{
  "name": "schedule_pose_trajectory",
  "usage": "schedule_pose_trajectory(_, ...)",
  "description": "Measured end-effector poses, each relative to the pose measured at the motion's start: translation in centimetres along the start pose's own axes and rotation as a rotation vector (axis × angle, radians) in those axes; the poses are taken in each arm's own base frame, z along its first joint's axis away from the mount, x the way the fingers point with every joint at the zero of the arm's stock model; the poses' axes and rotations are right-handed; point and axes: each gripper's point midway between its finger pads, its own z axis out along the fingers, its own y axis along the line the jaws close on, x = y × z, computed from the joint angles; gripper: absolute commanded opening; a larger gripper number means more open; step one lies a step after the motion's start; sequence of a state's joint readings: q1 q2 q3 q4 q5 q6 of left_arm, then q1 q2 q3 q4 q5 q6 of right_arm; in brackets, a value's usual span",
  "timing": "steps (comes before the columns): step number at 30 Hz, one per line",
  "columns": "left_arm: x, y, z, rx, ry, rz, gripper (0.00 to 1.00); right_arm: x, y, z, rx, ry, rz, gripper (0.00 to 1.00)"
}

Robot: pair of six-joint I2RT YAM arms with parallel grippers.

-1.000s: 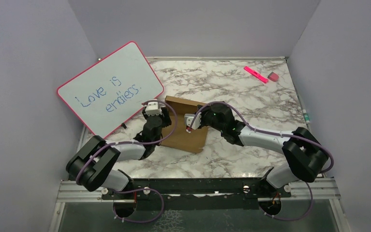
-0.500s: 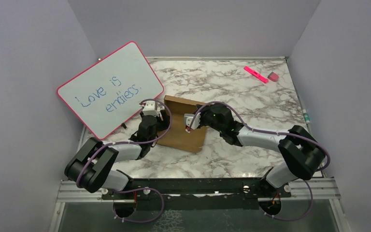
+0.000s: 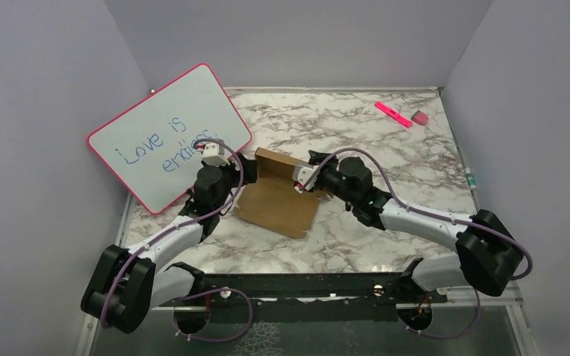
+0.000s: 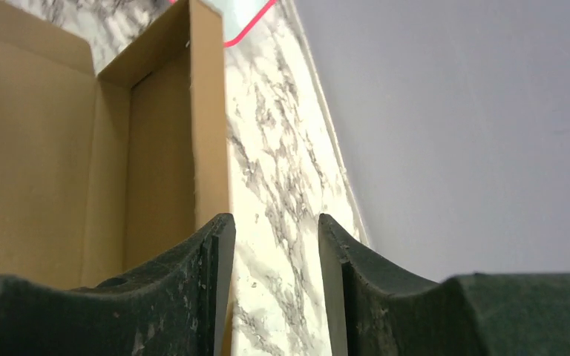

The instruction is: Fold the paper box

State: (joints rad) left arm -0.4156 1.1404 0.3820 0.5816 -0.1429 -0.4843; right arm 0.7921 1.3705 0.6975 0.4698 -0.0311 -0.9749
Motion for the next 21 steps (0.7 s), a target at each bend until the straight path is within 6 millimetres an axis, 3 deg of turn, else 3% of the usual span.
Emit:
schedule_pose_trajectory(4,-2.1,-0.7,0.4,0.002,-0.003,-0.025,0.83,-0.9,-1.4,-1.5,0.053,-0.005,0.151,0.55)
schedule_pose_trajectory(12,-4.9,-1.4,1.5,0.004,0.022,-0.044,0.84,-1.4,-1.8,-3.7,0.095,0.037,0.543,0.67)
schedule_pose_trajectory(17,-4.3,-1.5,2.7,0.007,0.093,-0.039,0.84,-1.1,-2.0,-4.5,0.16,0.14,0.907,0.67)
schedule_pose_trajectory(21,-3.1,-1.3,3.5,0.007,0.159,-0.035,0.82,-0.6,-1.8,-5.5,0.226,0.216,1.131,0.62)
